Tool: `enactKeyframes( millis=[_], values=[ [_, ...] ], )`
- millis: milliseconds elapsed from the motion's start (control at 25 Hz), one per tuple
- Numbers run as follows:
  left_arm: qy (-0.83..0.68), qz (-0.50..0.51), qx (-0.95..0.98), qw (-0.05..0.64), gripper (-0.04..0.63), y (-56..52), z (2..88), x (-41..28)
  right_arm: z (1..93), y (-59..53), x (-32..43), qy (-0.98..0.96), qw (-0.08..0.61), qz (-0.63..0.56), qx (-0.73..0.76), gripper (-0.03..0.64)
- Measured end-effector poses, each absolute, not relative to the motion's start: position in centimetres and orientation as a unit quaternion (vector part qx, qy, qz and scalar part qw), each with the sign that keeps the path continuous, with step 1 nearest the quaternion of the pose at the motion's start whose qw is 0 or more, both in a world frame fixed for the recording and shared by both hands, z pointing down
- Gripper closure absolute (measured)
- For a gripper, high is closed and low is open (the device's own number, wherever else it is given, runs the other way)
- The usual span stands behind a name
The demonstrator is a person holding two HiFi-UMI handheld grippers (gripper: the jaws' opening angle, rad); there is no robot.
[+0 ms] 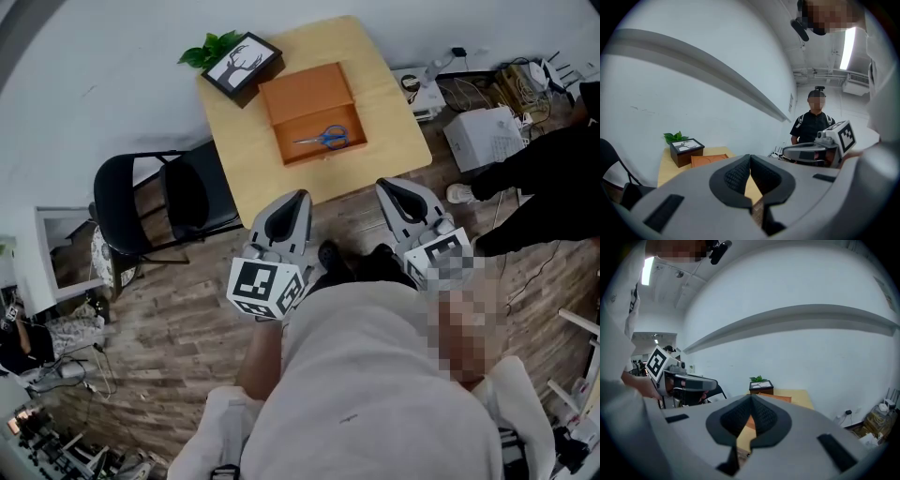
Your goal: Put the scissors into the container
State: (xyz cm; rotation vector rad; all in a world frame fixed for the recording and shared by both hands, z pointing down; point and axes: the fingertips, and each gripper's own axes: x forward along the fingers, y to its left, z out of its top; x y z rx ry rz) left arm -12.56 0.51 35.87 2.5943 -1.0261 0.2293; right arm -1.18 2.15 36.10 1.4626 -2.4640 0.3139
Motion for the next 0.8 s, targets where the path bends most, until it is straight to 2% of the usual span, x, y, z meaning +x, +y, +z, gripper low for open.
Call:
enactKeyframes(
  millis=[800],
  values=[
    [-0.363,0.086,0.912,0.169,0.588,2.1,36.2,-11.9,35.9,3.6,-0.7,-0.849,0.130,0.116,0.499,0.618]
  ],
)
